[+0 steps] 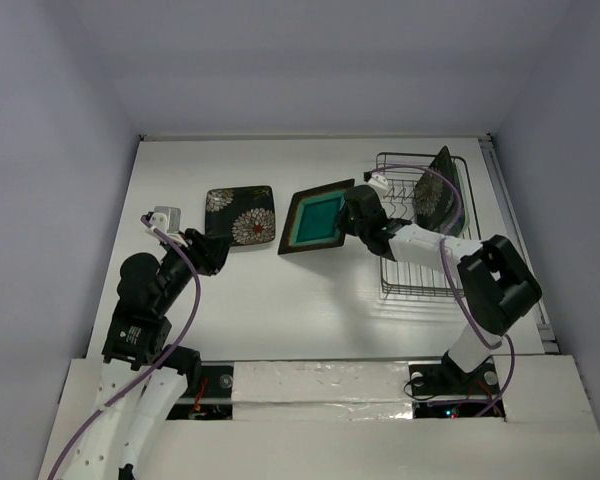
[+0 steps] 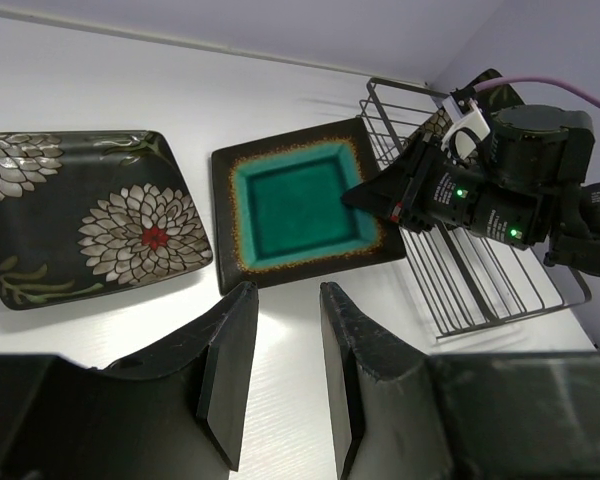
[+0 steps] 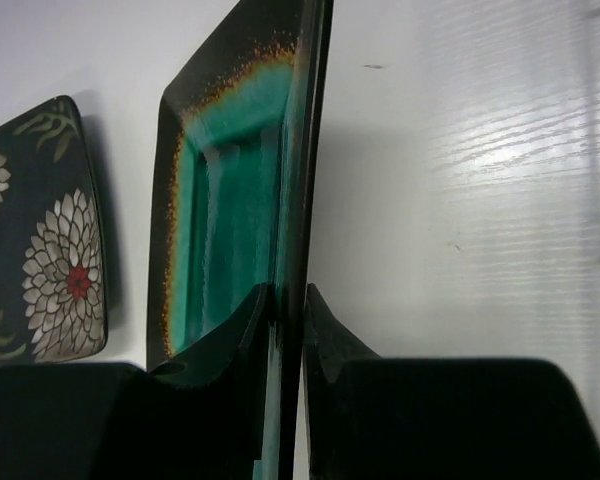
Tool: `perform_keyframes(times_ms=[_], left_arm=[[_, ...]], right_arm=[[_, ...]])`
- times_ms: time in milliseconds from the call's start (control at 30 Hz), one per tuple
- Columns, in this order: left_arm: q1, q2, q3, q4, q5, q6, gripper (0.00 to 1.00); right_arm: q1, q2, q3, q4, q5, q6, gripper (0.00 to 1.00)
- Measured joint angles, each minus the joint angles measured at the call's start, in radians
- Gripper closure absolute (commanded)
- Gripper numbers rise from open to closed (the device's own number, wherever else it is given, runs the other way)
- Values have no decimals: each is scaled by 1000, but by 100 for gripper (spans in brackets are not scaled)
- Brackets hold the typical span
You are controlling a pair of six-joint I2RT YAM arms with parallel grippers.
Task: Unload the plates from the dish rack
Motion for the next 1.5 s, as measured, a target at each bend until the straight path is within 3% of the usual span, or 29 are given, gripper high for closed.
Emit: perform_keyframes(times_ms=[167, 233, 300, 467, 767, 933, 1133, 1500], left_arm=[[0, 0, 0, 0, 0, 0, 71], [0, 0, 0, 0, 0, 0, 71], [0, 1, 0, 0, 0, 0, 71], [0, 1, 0, 0, 0, 0, 71], [0, 1, 0, 2, 0, 0, 71], [0, 1, 0, 2, 0, 0, 71], [0, 1, 0, 2, 0, 0, 71], [0, 1, 0, 1, 0, 0, 71]], right_arm=[[0, 8, -2, 23, 0, 2, 100], [0, 4, -2, 23, 2, -10, 95], [0, 7, 5, 14, 2, -19, 100], [-19, 14, 31, 5, -1, -53, 100], [-47, -203, 8, -135, 82, -196, 100], [-53, -269, 18, -169, 51, -214, 100], [-44, -221, 66, -137, -67, -159, 100], [4, 29, 143, 118, -265, 102, 100]])
